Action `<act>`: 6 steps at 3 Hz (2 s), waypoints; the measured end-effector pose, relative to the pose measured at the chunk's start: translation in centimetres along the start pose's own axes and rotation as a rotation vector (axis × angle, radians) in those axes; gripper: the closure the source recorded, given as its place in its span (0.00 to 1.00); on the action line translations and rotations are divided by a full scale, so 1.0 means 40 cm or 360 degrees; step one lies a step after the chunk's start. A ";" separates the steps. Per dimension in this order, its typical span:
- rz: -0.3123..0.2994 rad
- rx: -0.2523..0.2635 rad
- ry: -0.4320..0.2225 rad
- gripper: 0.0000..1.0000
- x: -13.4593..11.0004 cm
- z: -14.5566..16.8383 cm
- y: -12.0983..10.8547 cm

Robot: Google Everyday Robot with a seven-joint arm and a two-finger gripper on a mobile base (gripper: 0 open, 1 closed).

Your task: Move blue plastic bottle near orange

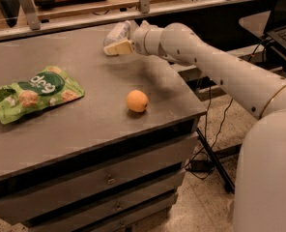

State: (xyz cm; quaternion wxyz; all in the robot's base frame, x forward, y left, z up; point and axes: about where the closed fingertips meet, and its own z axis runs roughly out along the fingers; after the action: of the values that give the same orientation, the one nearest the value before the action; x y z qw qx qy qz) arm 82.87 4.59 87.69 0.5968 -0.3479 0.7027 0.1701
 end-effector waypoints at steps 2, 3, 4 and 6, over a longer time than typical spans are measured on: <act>0.0157 0.0020 -0.0028 0.00 -0.020 0.065 0.069; 0.0180 0.0003 -0.0036 0.00 -0.028 0.090 0.099; 0.0183 0.0056 -0.0022 0.00 -0.030 0.109 0.114; 0.0236 0.0335 0.0063 0.00 -0.011 0.113 0.083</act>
Offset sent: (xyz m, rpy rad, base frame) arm 0.0002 0.0524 -0.0038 0.1232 0.0703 -0.0452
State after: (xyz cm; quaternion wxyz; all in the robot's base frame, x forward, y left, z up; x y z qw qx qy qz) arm 83.86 10.00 86.47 0.6019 -0.2339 0.7520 0.1321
